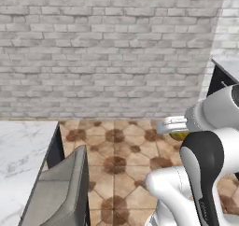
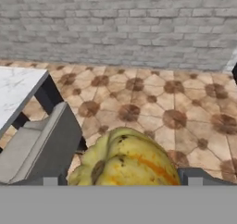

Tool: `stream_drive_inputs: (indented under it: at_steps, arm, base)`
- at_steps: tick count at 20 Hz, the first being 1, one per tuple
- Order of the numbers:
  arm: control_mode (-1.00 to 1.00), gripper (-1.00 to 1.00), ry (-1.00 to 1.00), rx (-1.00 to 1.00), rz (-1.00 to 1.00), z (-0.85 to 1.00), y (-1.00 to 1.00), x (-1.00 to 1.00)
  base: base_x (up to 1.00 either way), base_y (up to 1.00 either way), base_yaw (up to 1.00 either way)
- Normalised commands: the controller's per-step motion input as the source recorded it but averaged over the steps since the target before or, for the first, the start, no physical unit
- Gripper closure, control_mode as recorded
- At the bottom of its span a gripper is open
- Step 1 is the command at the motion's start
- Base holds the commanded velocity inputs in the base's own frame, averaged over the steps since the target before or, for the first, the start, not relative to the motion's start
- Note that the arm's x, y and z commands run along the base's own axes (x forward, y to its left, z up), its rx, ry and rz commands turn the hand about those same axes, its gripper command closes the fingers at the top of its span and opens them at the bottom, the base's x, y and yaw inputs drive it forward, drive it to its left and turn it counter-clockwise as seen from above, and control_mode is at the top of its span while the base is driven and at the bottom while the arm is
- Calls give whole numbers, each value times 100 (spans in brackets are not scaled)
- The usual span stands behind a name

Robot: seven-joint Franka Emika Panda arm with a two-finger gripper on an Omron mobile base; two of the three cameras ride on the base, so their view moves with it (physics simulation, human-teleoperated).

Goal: Gather the squash and lime from the fridge and place them on a tray on the dining counter. Then gather the fish and steak from the fridge and place them on the other tray.

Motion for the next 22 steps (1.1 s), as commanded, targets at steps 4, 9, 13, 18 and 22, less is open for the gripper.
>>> stream_drive_inputs:
  at_steps: [4,9,13,18,22]
  arm:
    - [100,100,0,0,0,0,0,0]
    - [100,100,0,0,0,0,0,0]
    - [100,100,0,0,0,0,0,0]
    - [100,100,0,0,0,0,0,0]
    - [100,100,0,0,0,0,0,0]
  base:
    - [29,12,50]
    - [31,9,50]
    - [33,10,50]
    - [31,5,51]
    - [38,0,51]
